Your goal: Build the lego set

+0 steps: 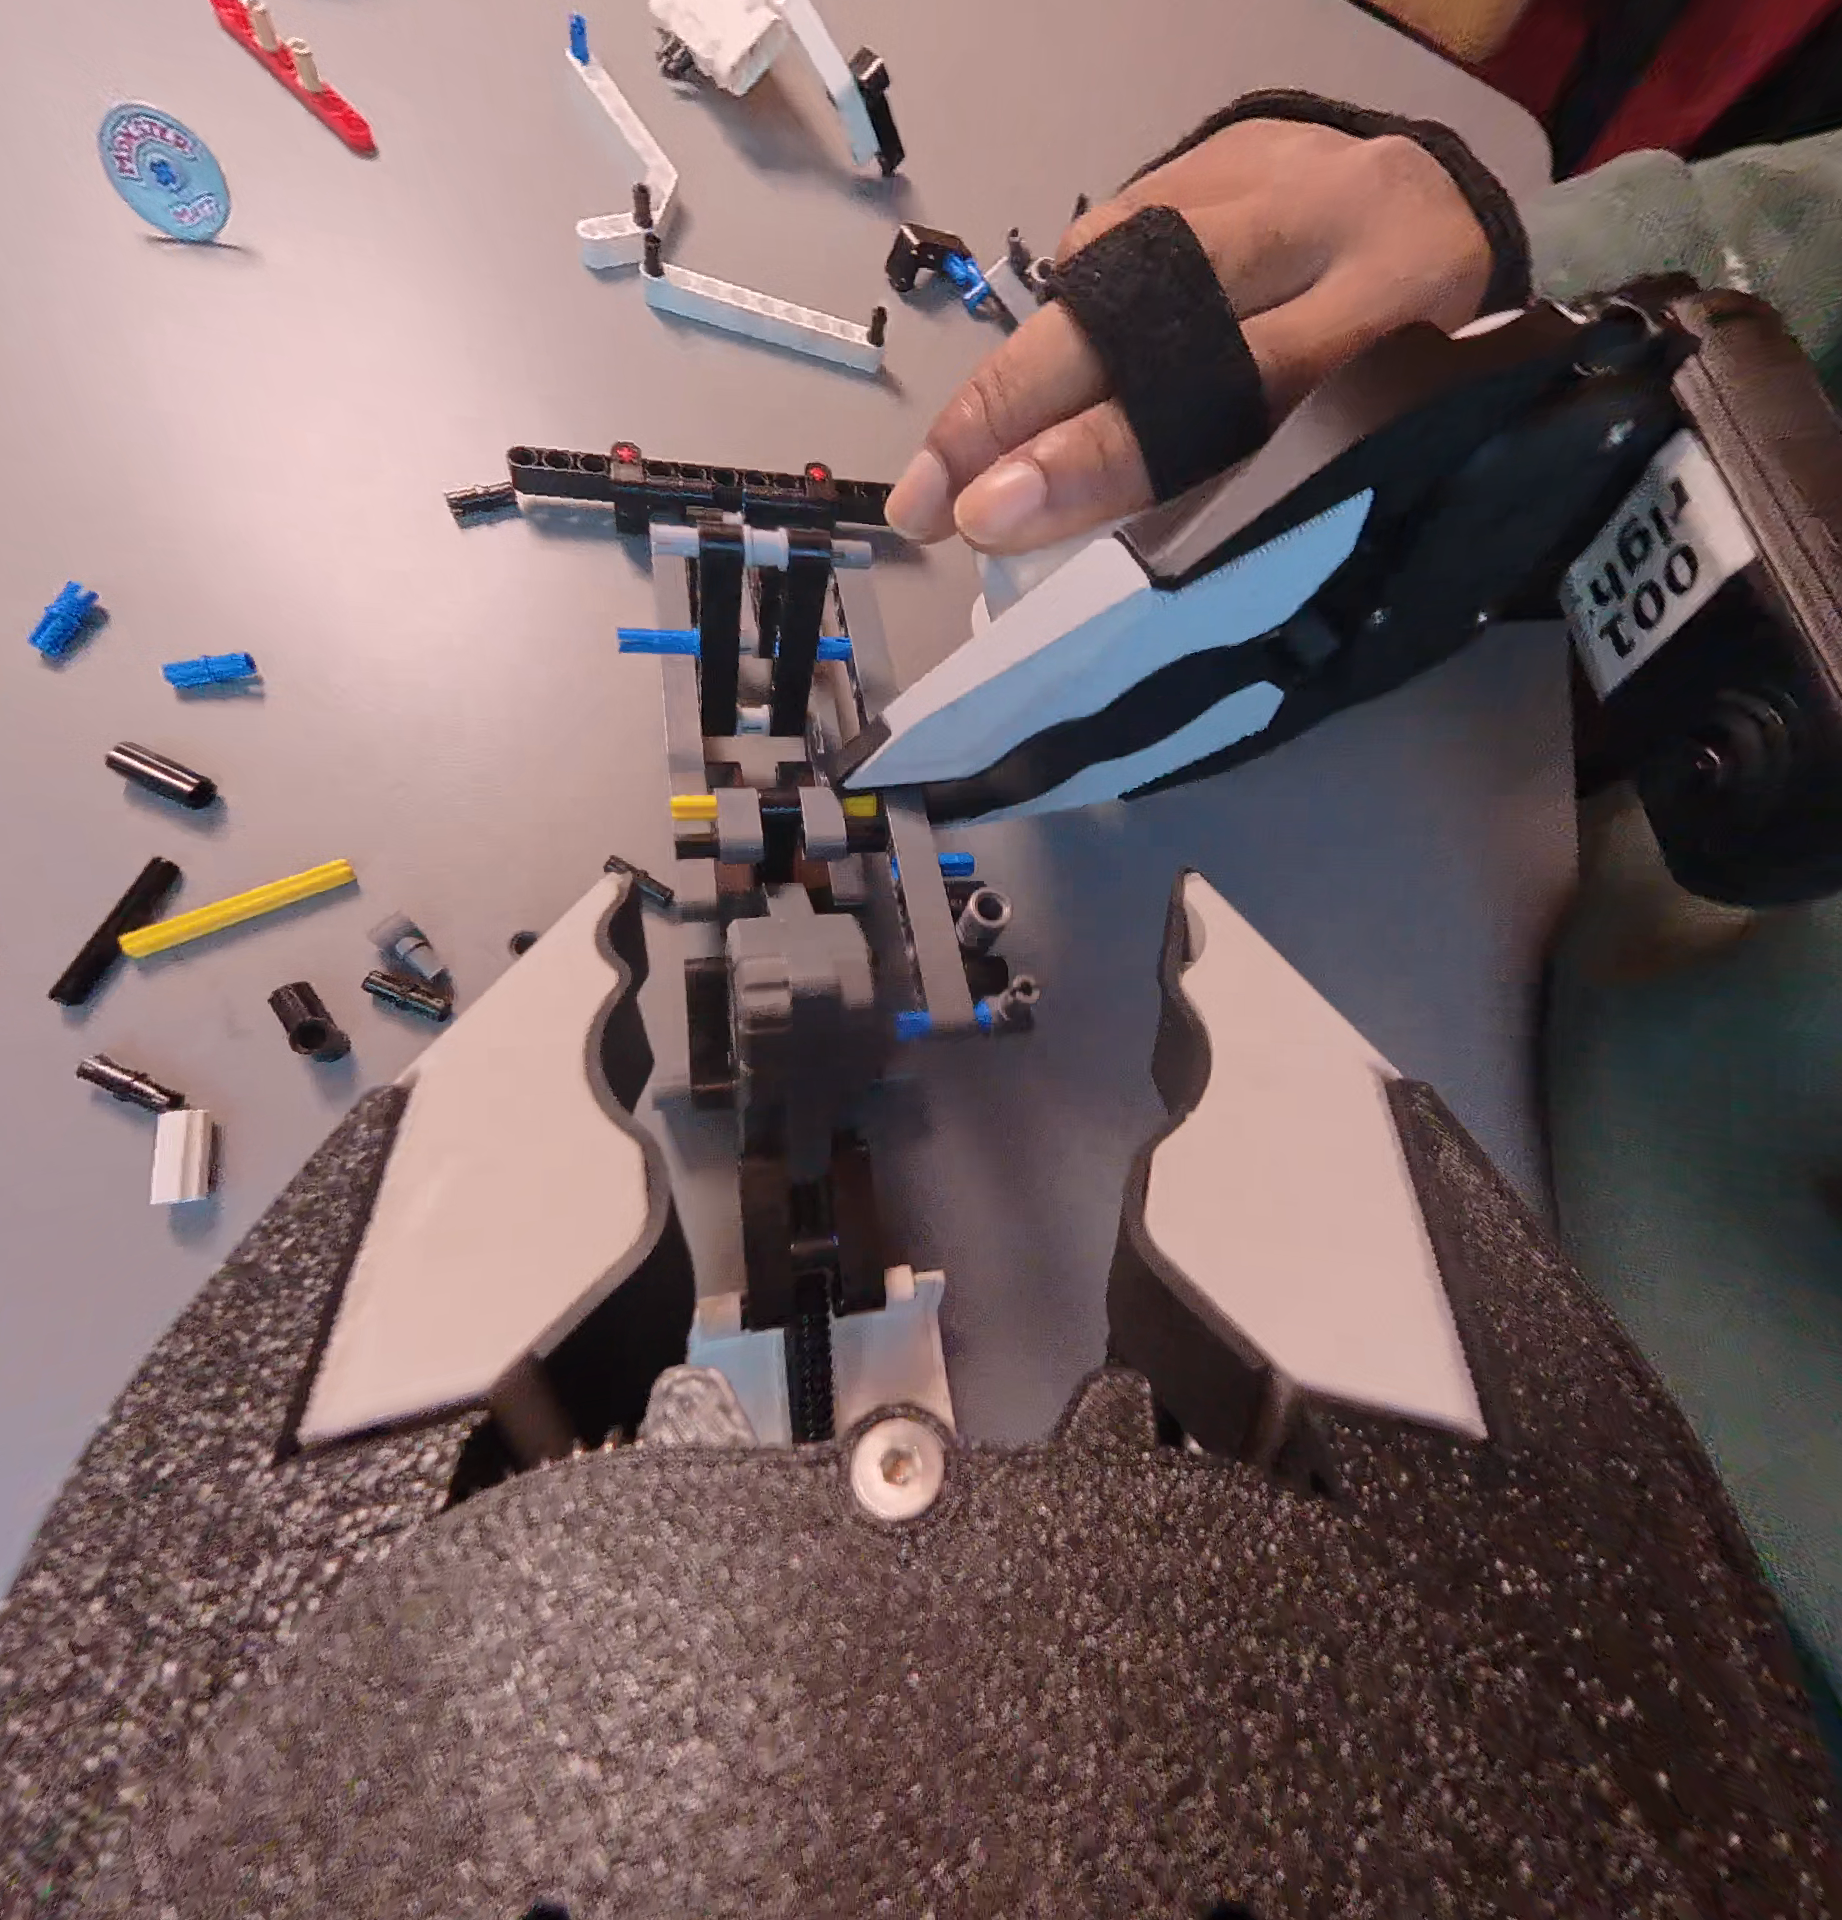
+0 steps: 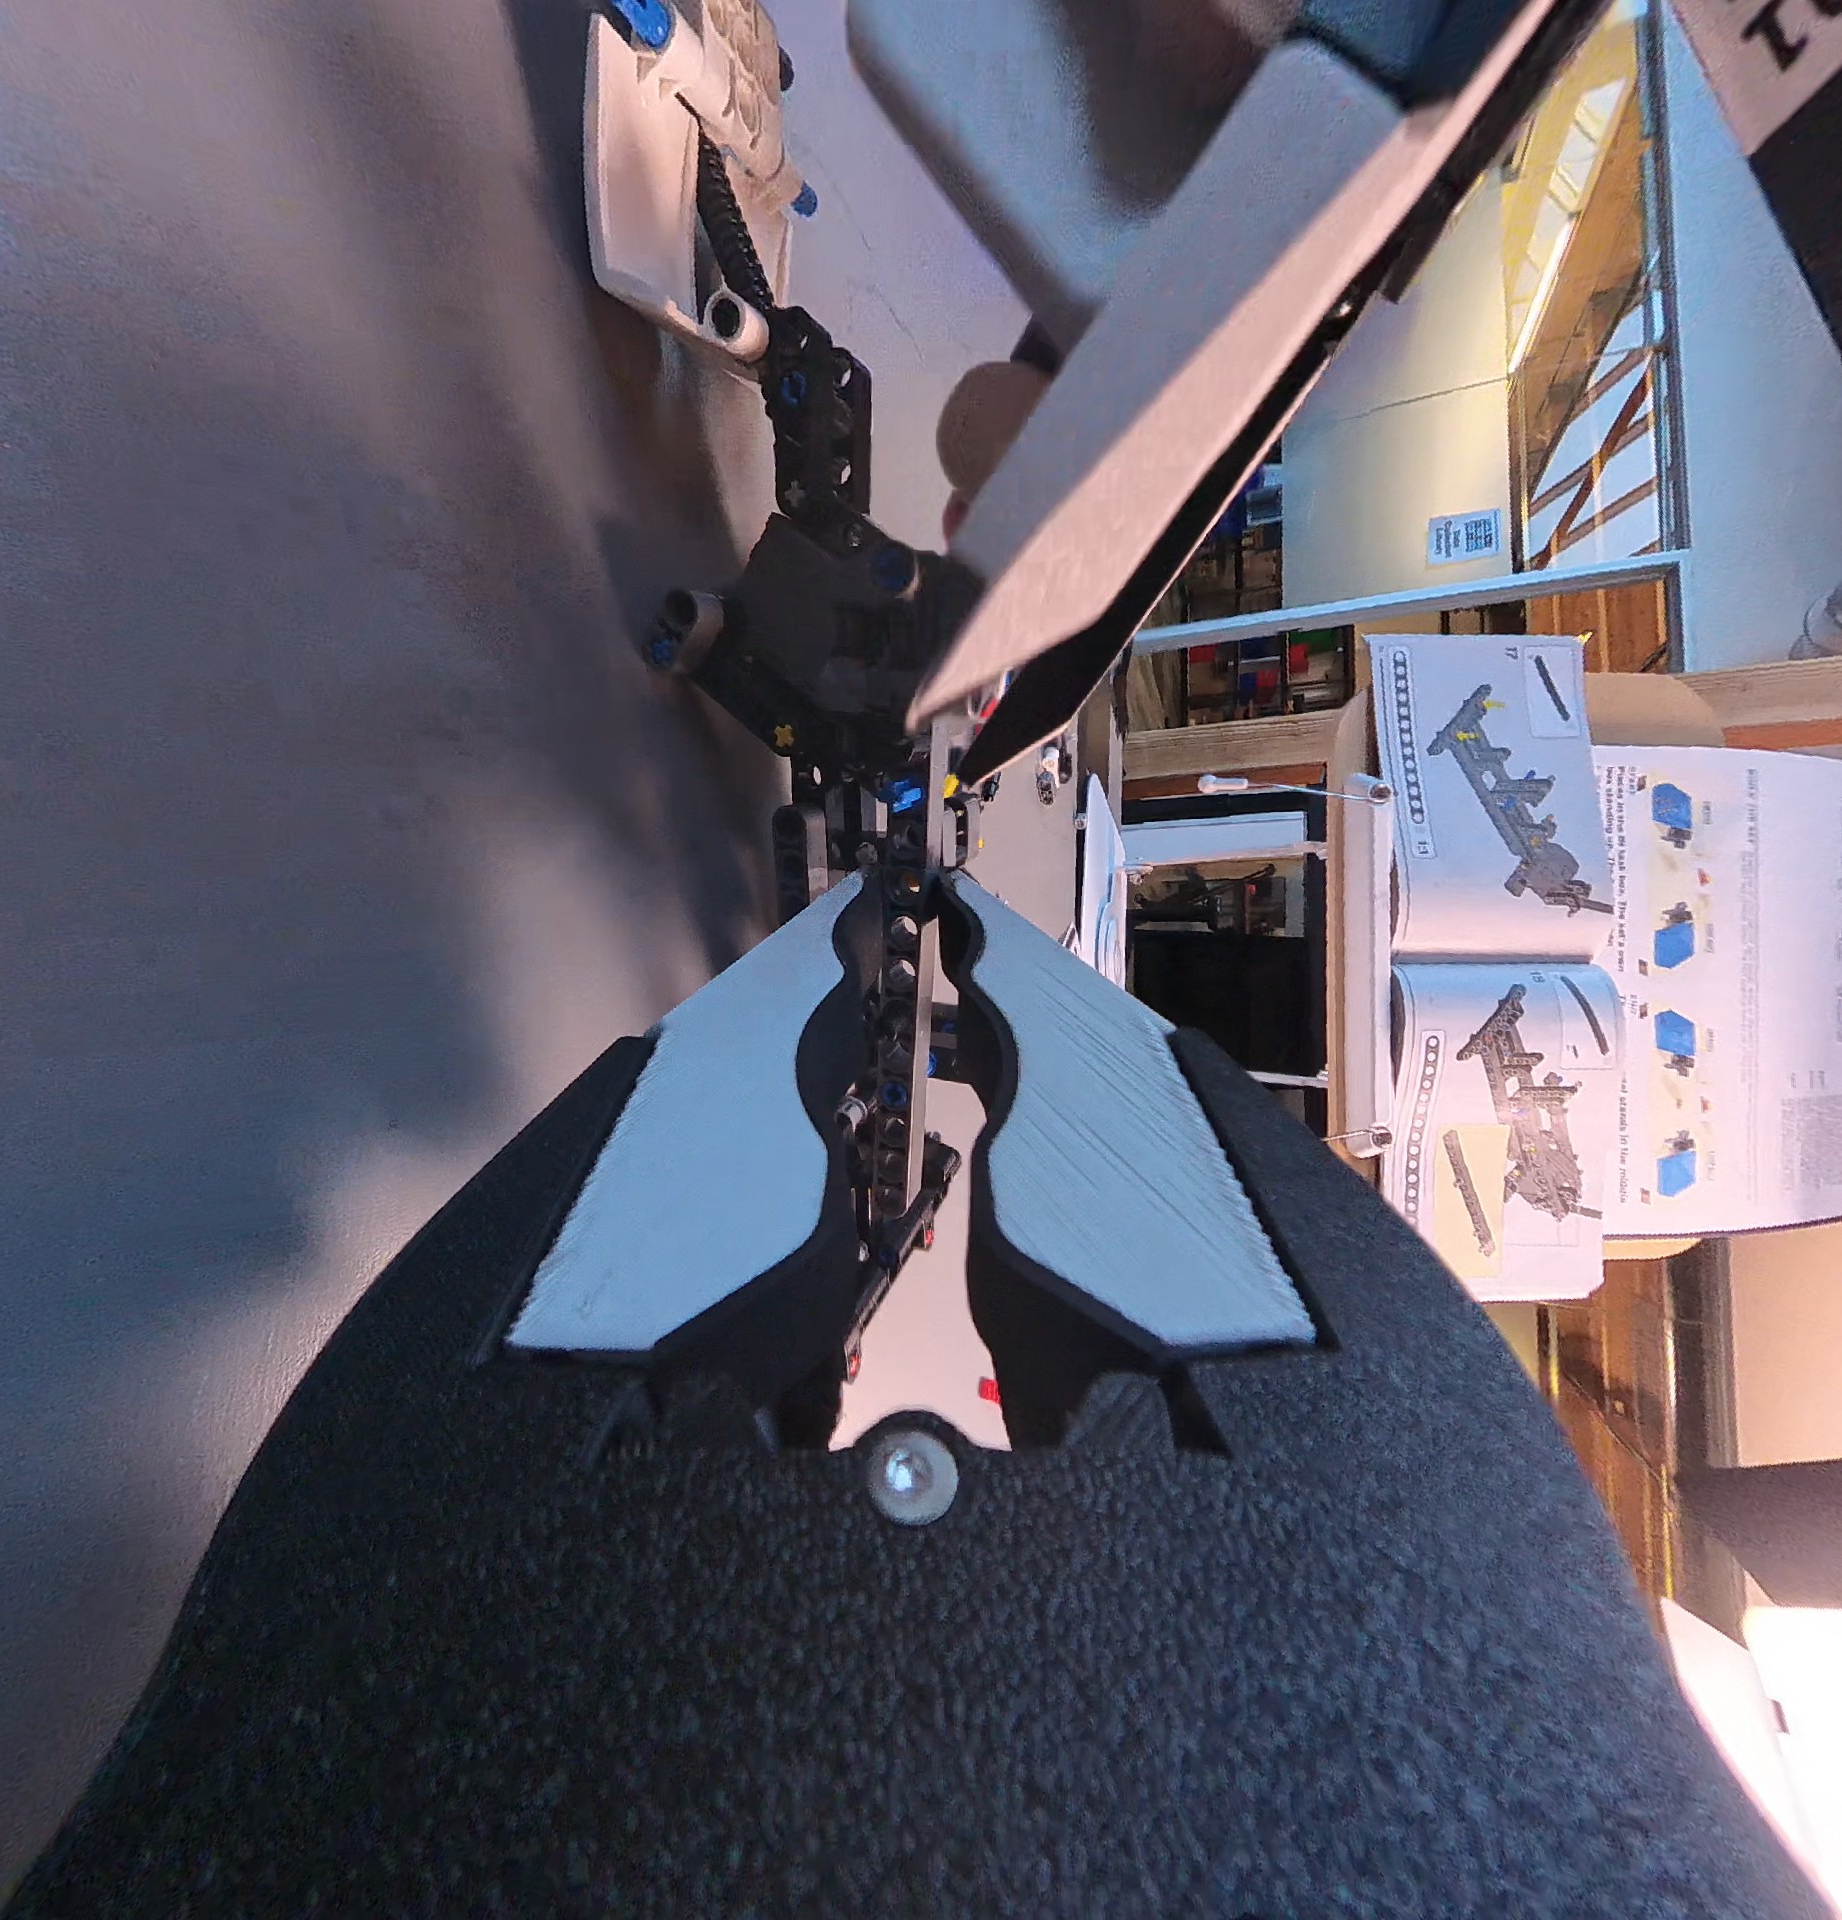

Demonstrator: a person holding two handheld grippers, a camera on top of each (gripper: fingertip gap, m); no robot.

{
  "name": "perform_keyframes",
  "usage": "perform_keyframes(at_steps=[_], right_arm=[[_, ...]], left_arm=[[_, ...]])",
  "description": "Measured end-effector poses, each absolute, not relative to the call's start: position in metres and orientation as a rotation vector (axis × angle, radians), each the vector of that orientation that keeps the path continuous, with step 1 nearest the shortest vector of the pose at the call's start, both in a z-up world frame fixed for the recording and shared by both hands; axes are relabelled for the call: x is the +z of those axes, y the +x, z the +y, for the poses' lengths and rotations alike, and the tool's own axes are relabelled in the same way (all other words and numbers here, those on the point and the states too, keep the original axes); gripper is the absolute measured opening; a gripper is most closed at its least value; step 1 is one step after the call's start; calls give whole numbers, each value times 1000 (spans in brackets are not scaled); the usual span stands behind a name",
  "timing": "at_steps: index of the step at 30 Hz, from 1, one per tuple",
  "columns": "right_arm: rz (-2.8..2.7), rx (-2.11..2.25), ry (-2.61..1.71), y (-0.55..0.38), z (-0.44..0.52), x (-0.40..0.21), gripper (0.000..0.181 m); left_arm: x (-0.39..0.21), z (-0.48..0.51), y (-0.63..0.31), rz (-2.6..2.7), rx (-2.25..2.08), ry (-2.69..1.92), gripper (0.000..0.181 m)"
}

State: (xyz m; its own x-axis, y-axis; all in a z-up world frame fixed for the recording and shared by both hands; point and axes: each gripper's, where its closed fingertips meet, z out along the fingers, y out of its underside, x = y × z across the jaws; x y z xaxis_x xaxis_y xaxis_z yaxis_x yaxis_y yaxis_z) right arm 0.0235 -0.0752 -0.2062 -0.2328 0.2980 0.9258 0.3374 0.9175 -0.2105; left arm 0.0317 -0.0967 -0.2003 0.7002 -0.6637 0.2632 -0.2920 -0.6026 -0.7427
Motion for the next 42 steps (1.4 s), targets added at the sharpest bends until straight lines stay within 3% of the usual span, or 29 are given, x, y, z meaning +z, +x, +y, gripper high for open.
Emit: perform_keyframes(at_steps=[4, 14, 17, 21, 25, 31, 33, 42], right_arm=[[-1826, -61, -467, 22, -77, -206, 9], [-1830, 61, -550, 24, -84, -205, 13], [-1859, 228, -678, 28, -87, -202, 31], [-1904, 618, -916, 38, -89, -176, 41], [-2146, 746, -1075, 36, -83, -182, 69], [-2488, 730, -1135, 25, -87, -215, 63], [-2558, 752, -1103, 27, -95, -219, 52], [-2535, 727, -1102, 26, -96, -217, 49]], left_arm=[[-225, -90, 29, 730, -449, -2323, 72], [-229, -88, 27, 841, -373, -2265, 58], [-229, -90, 28, 877, -363, -2249, 58], [-229, -91, 27, 902, -369, -2238, 57], [-230, -93, 29, 944, -356, -2223, 57], [-230, -98, 37, 1007, -335, -2199, 57], [-230, -99, 37, 1020, -323, -2197, 56], [-230, -103, 39, 992, -404, -2196, 63]])
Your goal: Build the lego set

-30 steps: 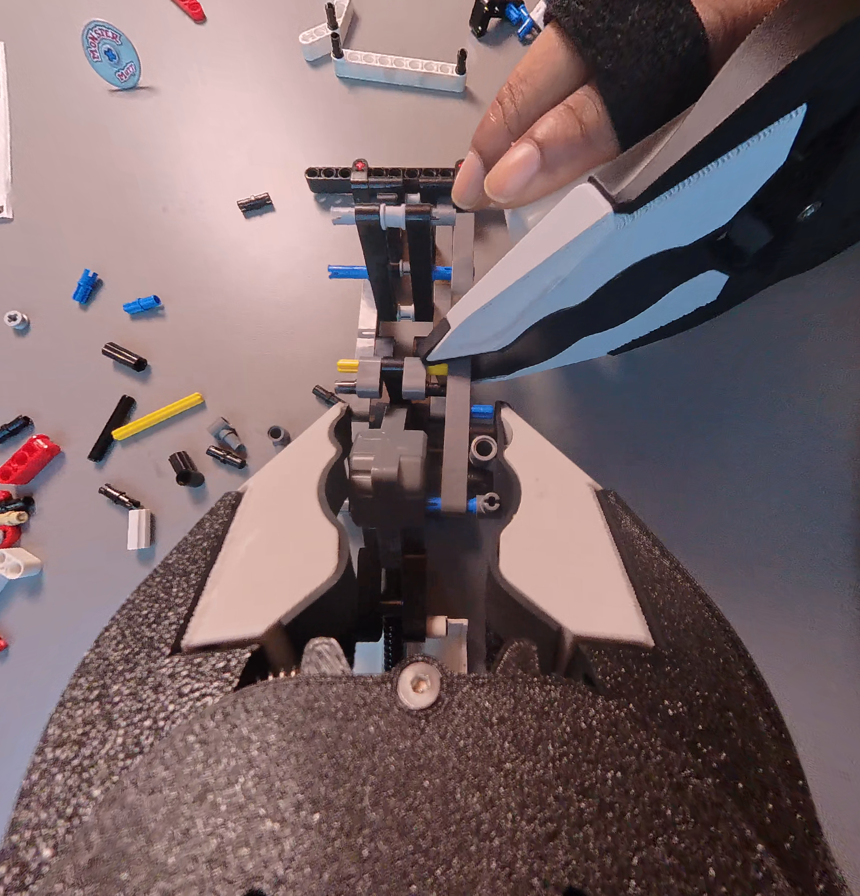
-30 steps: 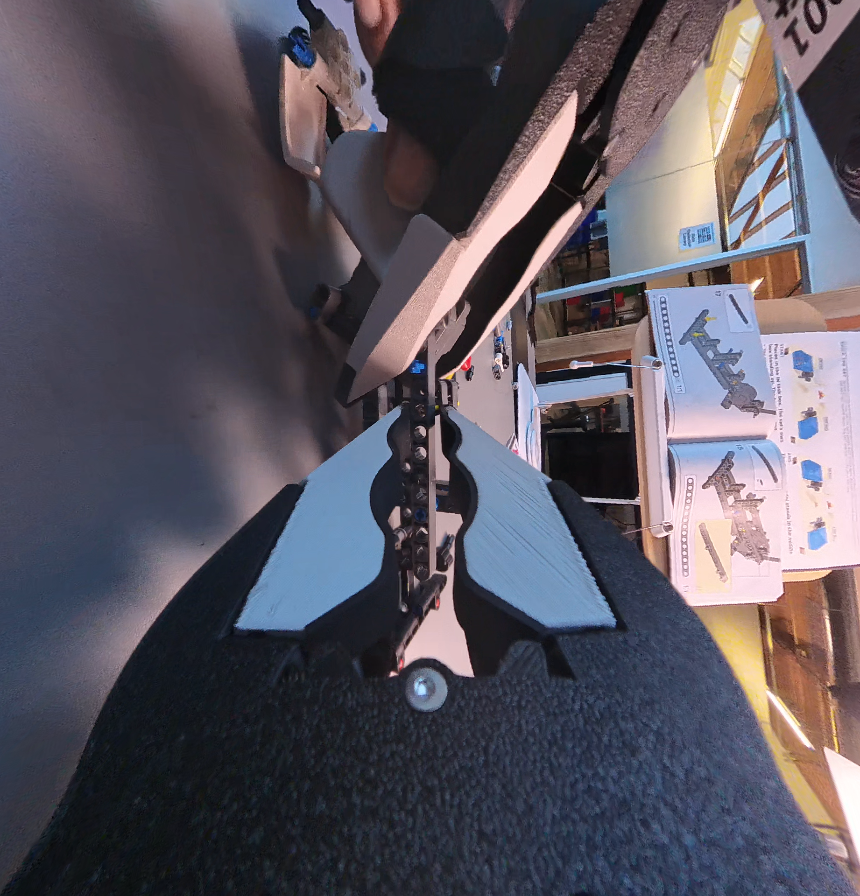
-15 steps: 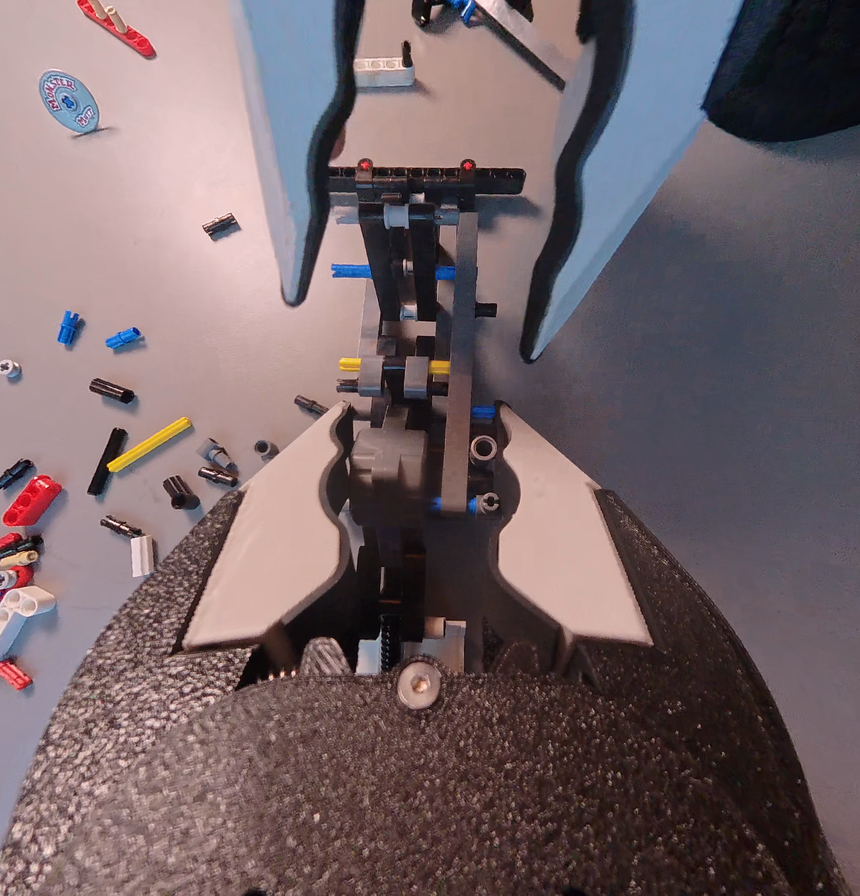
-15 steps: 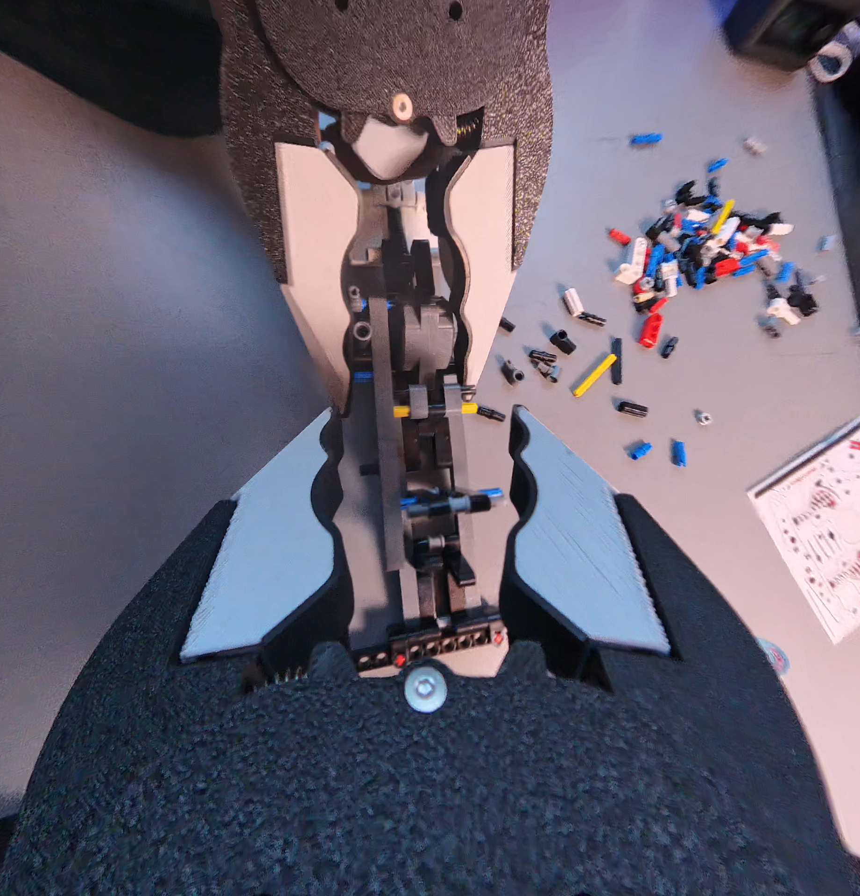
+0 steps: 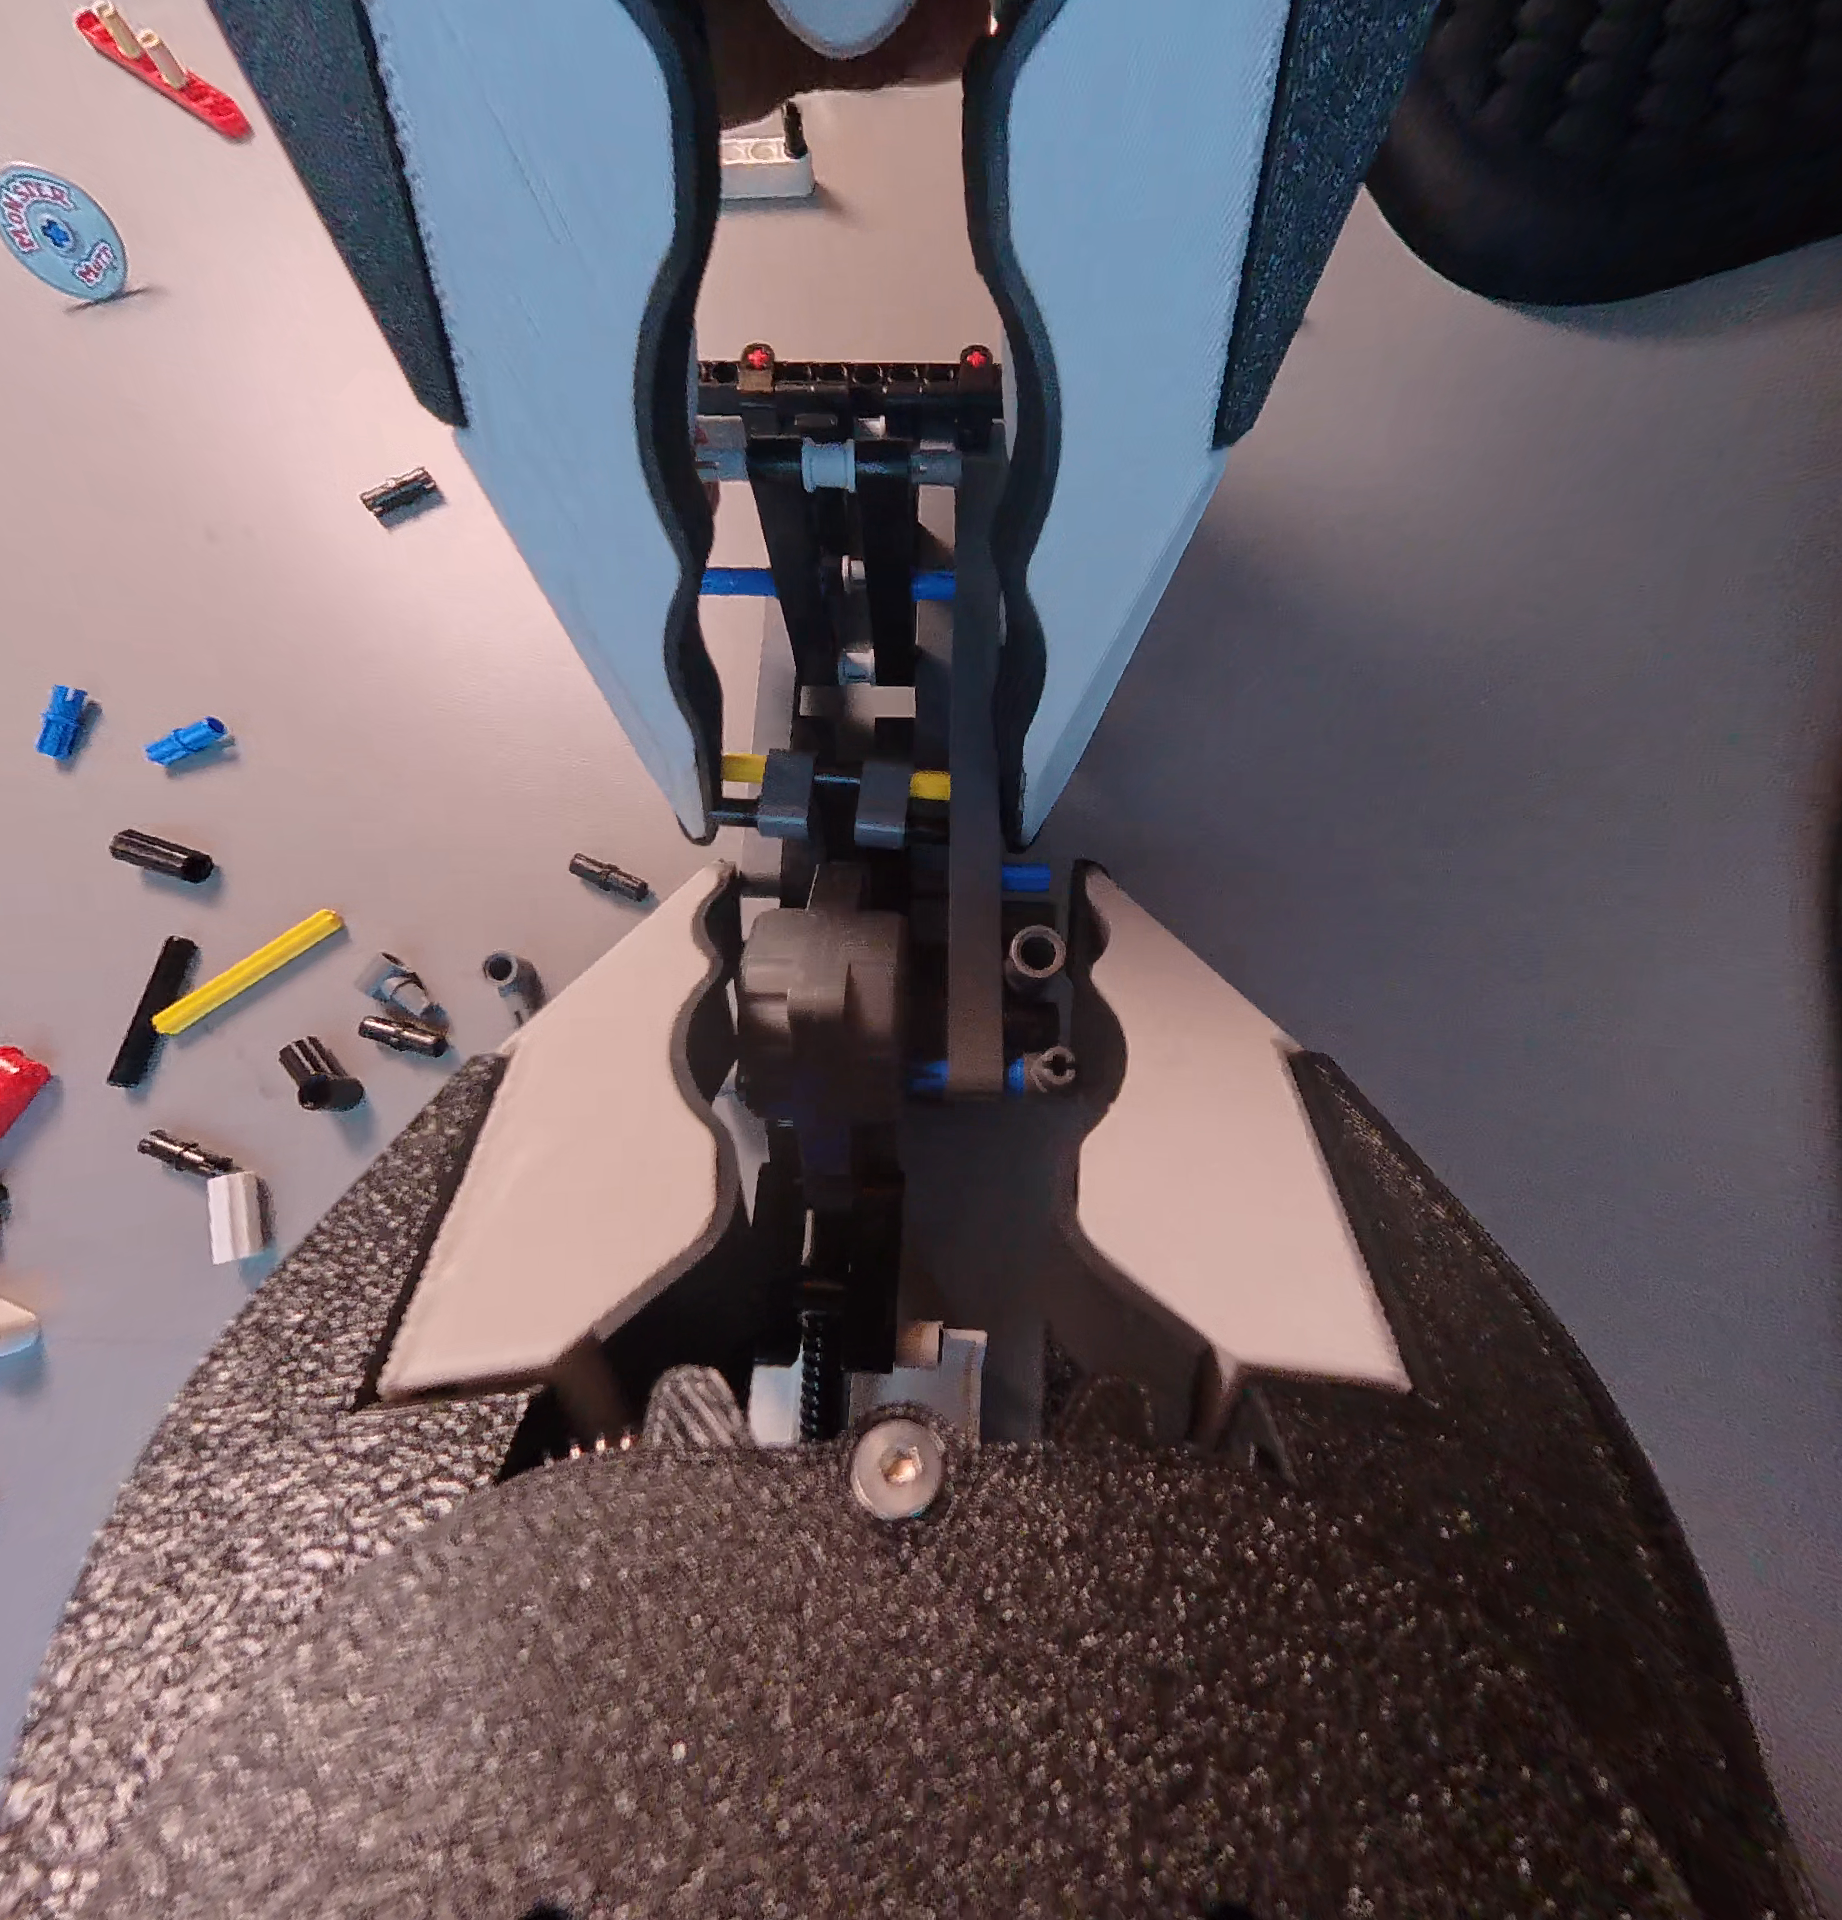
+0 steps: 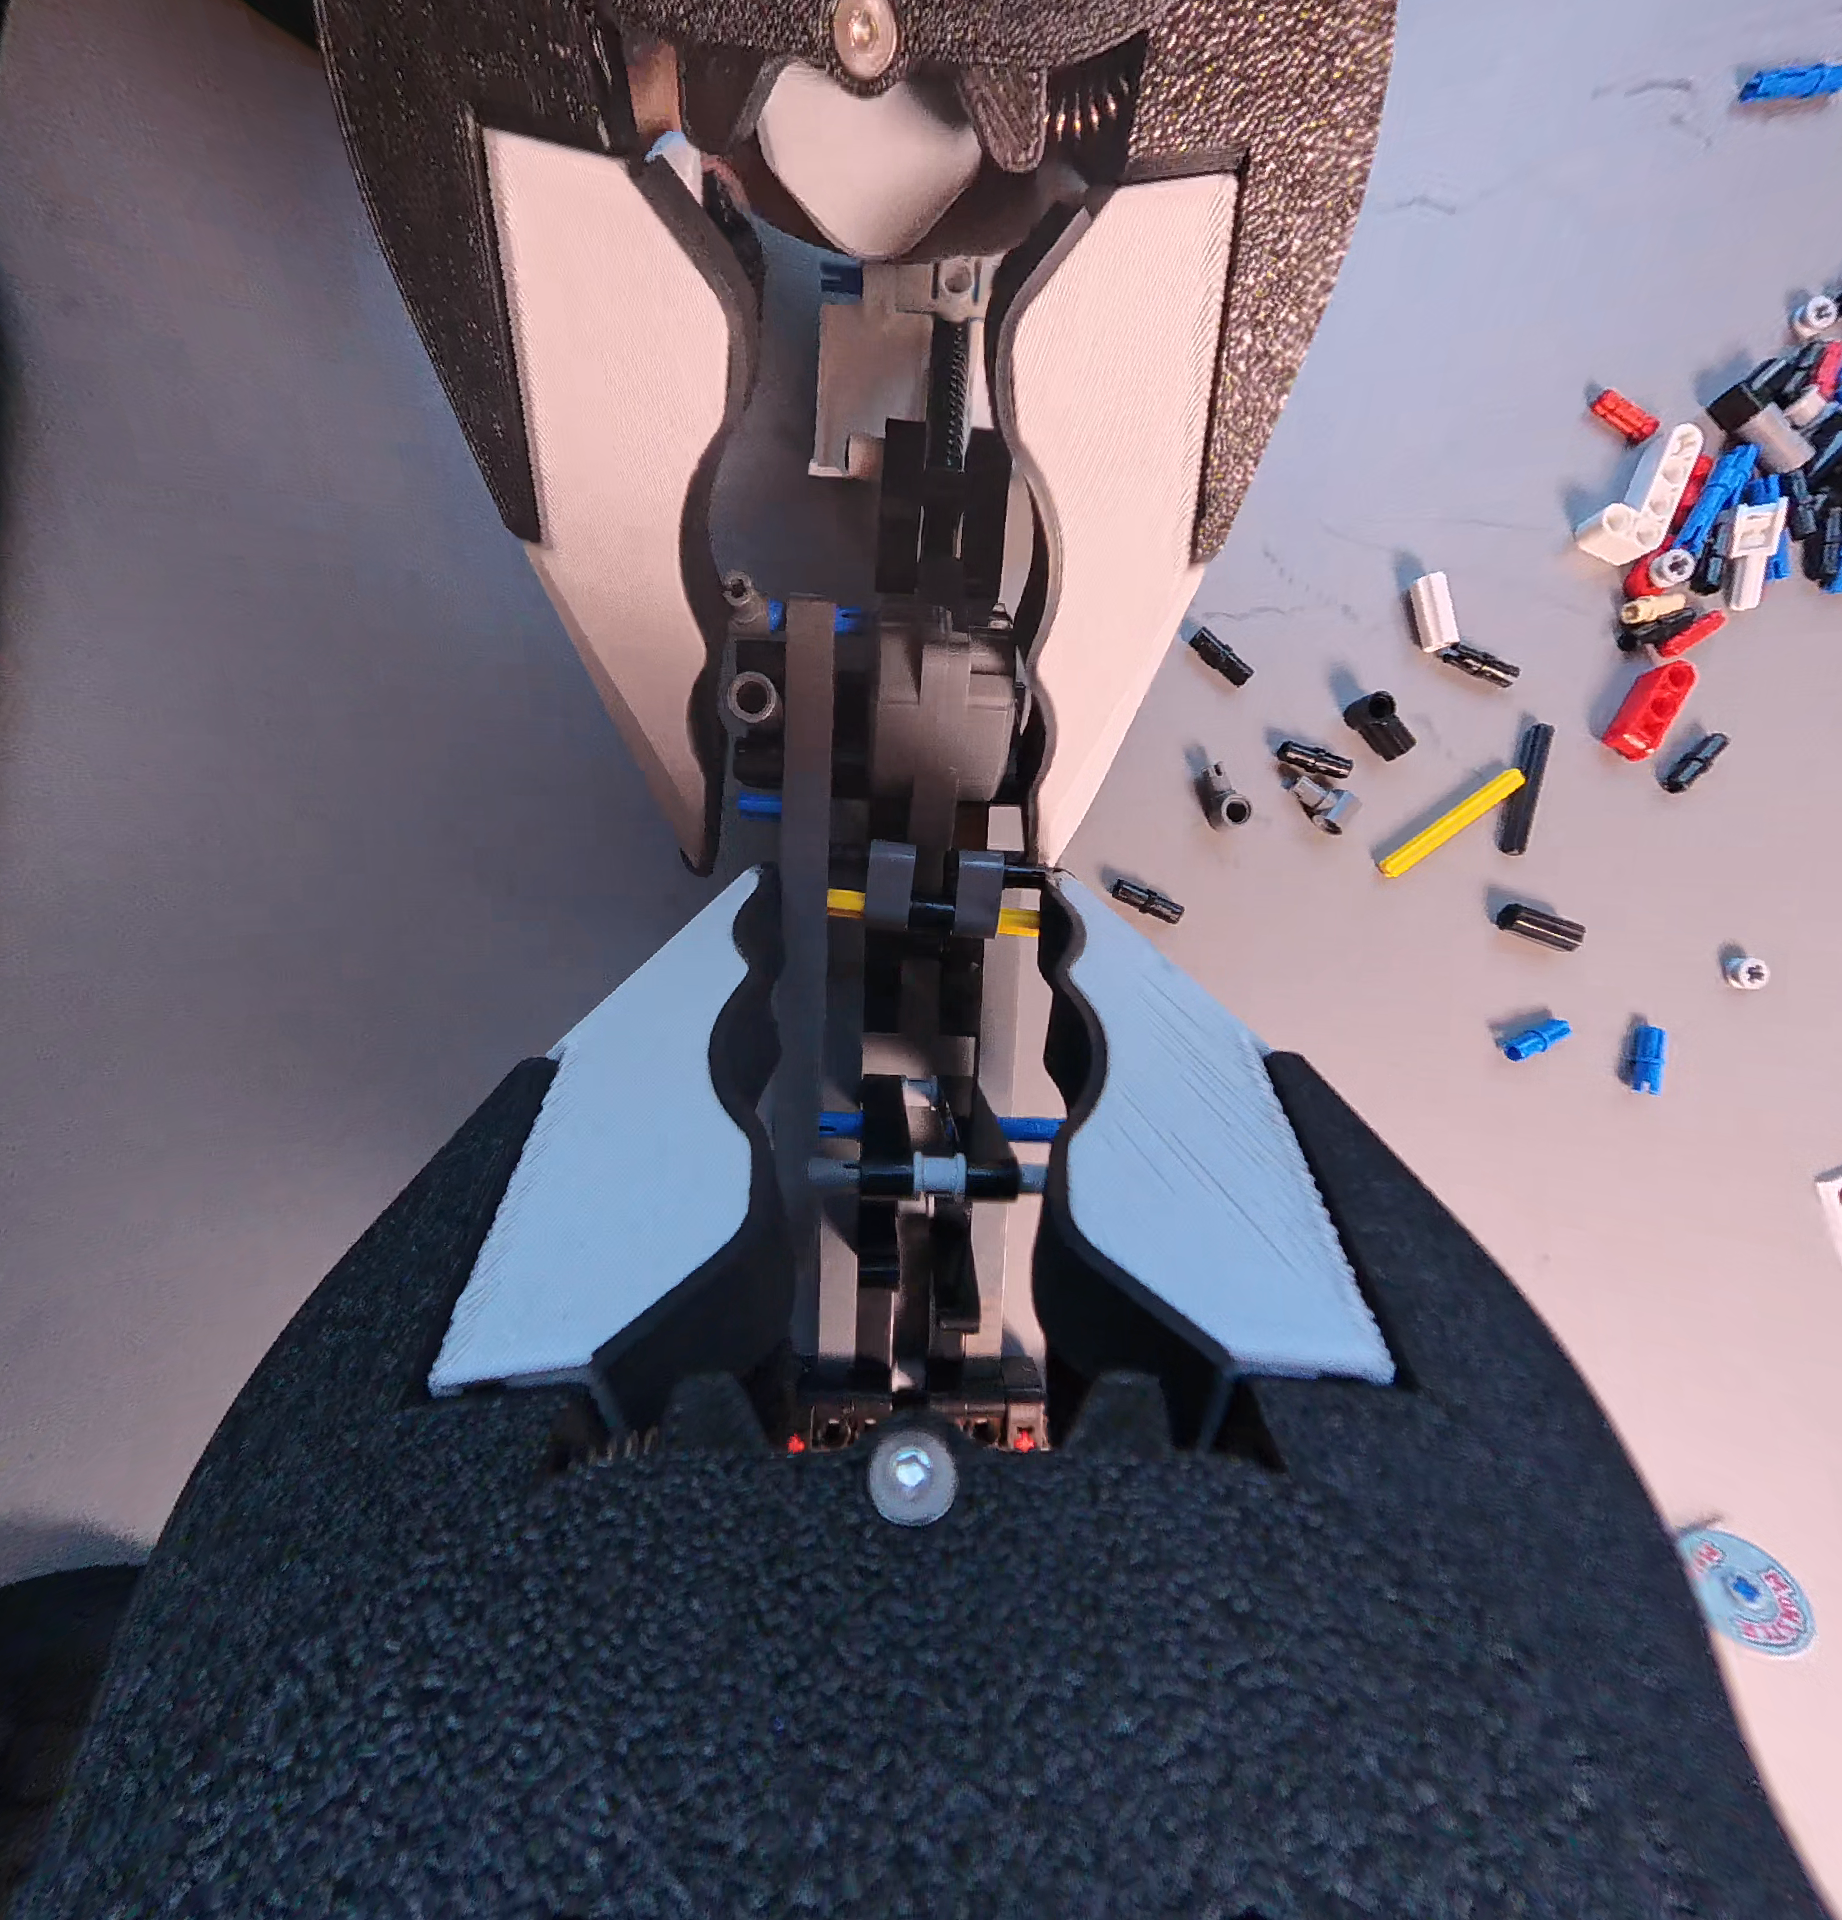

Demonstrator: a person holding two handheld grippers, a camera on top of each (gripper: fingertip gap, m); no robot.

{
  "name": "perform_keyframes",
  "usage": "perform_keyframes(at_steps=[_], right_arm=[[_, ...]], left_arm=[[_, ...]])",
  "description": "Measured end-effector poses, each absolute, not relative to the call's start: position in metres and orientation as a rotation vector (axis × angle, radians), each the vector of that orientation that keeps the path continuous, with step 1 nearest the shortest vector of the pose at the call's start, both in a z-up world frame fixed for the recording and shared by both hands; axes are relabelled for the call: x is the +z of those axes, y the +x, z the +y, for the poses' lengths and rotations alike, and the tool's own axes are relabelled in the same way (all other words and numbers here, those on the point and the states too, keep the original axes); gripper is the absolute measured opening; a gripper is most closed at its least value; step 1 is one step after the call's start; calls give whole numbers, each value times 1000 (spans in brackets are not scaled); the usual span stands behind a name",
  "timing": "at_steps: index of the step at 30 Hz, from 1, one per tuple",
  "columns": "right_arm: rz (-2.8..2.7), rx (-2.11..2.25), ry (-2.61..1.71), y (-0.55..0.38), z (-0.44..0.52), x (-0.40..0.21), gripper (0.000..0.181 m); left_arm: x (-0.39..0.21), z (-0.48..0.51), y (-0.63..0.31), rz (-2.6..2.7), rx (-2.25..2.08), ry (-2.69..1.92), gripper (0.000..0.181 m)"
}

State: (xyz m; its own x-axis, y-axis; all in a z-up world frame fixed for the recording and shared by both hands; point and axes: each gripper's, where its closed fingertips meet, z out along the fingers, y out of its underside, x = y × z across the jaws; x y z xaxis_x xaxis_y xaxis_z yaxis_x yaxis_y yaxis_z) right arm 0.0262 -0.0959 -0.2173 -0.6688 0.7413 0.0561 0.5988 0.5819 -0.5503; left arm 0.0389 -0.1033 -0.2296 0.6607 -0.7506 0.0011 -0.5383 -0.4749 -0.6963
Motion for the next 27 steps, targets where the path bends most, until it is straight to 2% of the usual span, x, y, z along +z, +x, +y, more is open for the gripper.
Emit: perform_keyframes(at_steps=[4, 12, 27], right_arm=[[-2527, 717, -1092, 26, -96, -216, 48], [-2536, 747, -1079, 31, -98, -217, 50], [-2595, 656, -919, 32, -96, -219, 50]], left_arm=[[-229, -110, 31, 976, -413, -2220, 71], [-228, -112, 33, 1001, -395, -2217, 60], [-227, -108, 32, 961, -422, -2211, 58]])
